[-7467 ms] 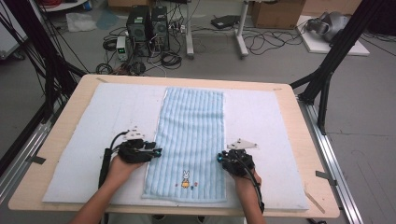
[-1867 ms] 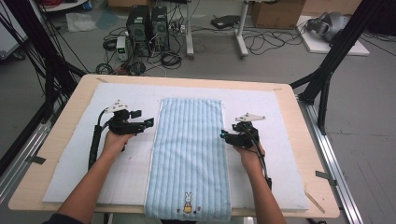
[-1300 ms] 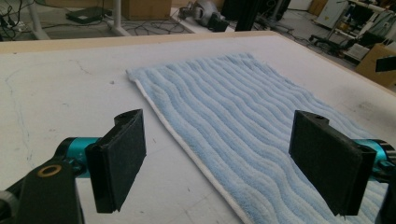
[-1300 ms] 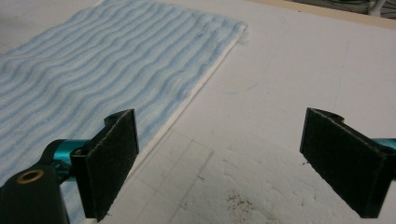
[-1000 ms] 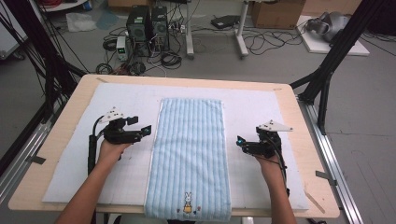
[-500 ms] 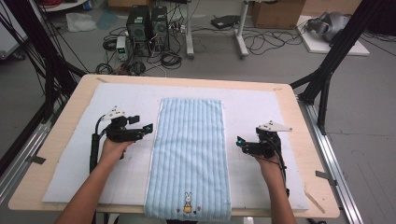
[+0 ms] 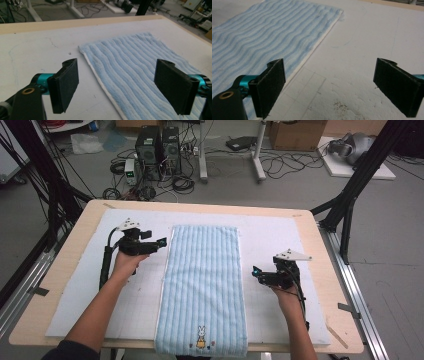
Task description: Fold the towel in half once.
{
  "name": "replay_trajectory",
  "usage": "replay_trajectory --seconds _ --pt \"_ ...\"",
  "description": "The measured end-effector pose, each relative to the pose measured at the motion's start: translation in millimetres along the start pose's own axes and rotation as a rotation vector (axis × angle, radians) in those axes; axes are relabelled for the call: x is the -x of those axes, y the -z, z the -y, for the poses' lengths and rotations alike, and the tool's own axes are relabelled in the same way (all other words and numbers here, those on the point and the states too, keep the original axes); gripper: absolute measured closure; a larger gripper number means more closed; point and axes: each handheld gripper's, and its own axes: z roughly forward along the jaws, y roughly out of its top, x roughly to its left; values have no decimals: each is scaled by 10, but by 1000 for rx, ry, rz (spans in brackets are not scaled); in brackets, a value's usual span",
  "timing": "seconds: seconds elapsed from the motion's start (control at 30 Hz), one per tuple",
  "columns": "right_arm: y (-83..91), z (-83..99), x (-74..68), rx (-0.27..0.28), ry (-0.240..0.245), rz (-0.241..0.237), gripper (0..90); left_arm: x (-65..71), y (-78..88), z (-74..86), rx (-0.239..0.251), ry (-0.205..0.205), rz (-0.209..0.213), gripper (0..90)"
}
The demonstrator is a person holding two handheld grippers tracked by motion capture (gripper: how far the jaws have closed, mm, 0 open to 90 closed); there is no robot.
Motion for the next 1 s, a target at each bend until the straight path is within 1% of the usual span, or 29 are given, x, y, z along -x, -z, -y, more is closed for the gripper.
replay_trajectory --seconds 0.03,0.07,0.13,0.17,0.2,0.3,0.4,0.5,0.6,0.63,0.67,0.7,0.73,0.77,0.8,0.87,0.9,0.93,1.0 --pt "0 1 1 -1 -4 -2 98 6 -47 -15 -13 -3 2 227" --pt "-2 3 3 -1 -2 -1 98 5 -96 -32 -16 -4 -4 221" --pt "-10 9 2 -6 -5 -5 98 -11 -183 -60 -30 13 -17 227" --pt "-16 13 3 -7 -3 -5 98 -18 -217 -64 -23 18 -21 227" --pt "-17 13 4 -9 -4 -7 98 -26 -254 -64 -30 27 -22 233" --pt "-16 16 9 -8 -5 -7 98 -30 -361 -60 -68 12 -50 235" --pt "-20 21 19 -11 -6 -5 98 -58 -467 -47 -101 12 -69 256" --pt "-19 24 22 -14 -9 -3 98 -78 -559 -48 -112 4 -98 312" --pt "-20 26 24 -16 -10 -4 98 -93 -654 -29 -148 -20 -111 373" --pt "-23 28 25 -18 -10 -4 98 -93 -682 -13 -169 -30 -116 397" --pt "-27 32 25 -18 -11 -2 98 -86 -709 7 -187 -40 -113 432" --pt "-30 35 27 -21 -12 -4 98 -77 -735 30 -204 -61 -111 482" --pt "-35 38 29 -21 -14 -7 98 -64 -761 53 -225 -83 -123 505" --pt "-39 43 29 -25 -14 -8 98 -48 -787 74 -240 -98 -129 508" --pt "-42 46 30 -26 -14 -8 98 -21 -800 84 -239 -121 -146 513" --pt "-47 51 26 -32 -19 -6 98 2 -808 83 -240 -142 -154 543" --pt "-53 54 29 -31 -13 -7 98 15 -809 84 -241 -159 -148 579" --pt "-58 56 28 -33 -12 -8 98 32 -813 87 -240 -165 -135 631" --pt "-68 60 21 -42 -15 -8 98 76 -822 88 -248 -195 -113 782"
